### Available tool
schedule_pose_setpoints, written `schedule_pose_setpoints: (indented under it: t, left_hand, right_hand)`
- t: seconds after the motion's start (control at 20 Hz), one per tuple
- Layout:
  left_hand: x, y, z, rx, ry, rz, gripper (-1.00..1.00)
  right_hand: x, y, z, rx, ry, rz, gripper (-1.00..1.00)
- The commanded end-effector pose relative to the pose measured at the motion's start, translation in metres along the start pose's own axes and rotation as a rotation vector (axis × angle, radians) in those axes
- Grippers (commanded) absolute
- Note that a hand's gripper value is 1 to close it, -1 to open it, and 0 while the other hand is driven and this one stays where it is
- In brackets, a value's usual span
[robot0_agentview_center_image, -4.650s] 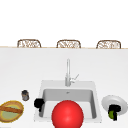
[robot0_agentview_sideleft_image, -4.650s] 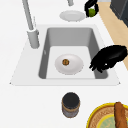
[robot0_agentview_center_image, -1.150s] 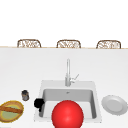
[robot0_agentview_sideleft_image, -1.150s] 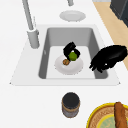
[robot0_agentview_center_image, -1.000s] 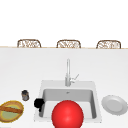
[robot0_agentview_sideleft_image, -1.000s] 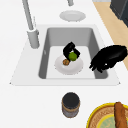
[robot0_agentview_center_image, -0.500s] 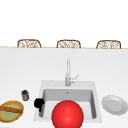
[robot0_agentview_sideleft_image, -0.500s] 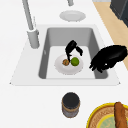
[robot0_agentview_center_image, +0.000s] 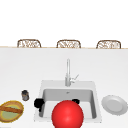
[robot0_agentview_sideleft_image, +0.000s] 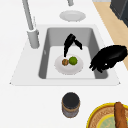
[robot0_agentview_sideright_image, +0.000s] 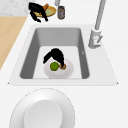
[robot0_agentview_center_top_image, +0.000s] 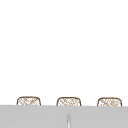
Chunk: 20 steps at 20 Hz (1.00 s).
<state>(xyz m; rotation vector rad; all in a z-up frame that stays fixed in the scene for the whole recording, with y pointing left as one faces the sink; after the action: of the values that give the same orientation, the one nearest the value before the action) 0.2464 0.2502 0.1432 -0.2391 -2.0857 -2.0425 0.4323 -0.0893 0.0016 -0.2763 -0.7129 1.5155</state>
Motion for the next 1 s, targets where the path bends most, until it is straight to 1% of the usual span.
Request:
schedule_pose_setpoints:
  t: [0.0,0.1,0.2,0.25,0.3,0.4,0.45,0.7,0.8,0.95]
  left_hand:
    - [0.000,0.000,0.000,0.000,0.000,0.000,0.00]
    - [0.000,0.000,0.000,0.000,0.000,0.000,0.00]
    - [0.000,0.000,0.000,0.000,0.000,0.000,0.00]
    - [0.000,0.000,0.000,0.000,0.000,0.000,0.00]
    - [0.000,0.000,0.000,0.000,0.000,0.000,0.00]
    - [0.000,0.000,0.000,0.000,0.000,0.000,0.00]
    - [0.000,0.000,0.000,0.000,0.000,0.000,0.00]
    - [0.000,0.000,0.000,0.000,0.000,0.000,0.00]
    - [0.000,0.000,0.000,0.000,0.000,0.000,0.00]
    - [0.000,0.000,0.000,0.000,0.000,0.000,0.00]
  right_hand:
    - [0.002,-0.006,0.005,-0.001,-0.011,0.016,-1.00]
    - [0.000,-0.007,0.000,-0.005,-0.014,0.020,-1.00]
    - [0.000,-0.008,0.001,-0.017,-0.004,0.005,-1.00]
    - [0.001,-0.005,0.003,-0.004,-0.004,0.002,-1.00]
    - [0.000,-0.009,0.001,-0.016,-0.005,0.006,-1.00]
    - [0.001,-0.018,0.013,-0.071,-0.007,0.021,-1.00]
    - [0.000,-0.020,0.017,-0.076,-0.010,0.023,-1.00]
    - [-0.003,-0.026,0.026,-0.055,-0.021,0.035,-1.00]
    - [-0.003,-0.032,0.030,-0.054,-0.024,0.034,-1.00]
    - [-0.012,-0.037,0.044,-0.048,-0.024,0.022,-1.00]
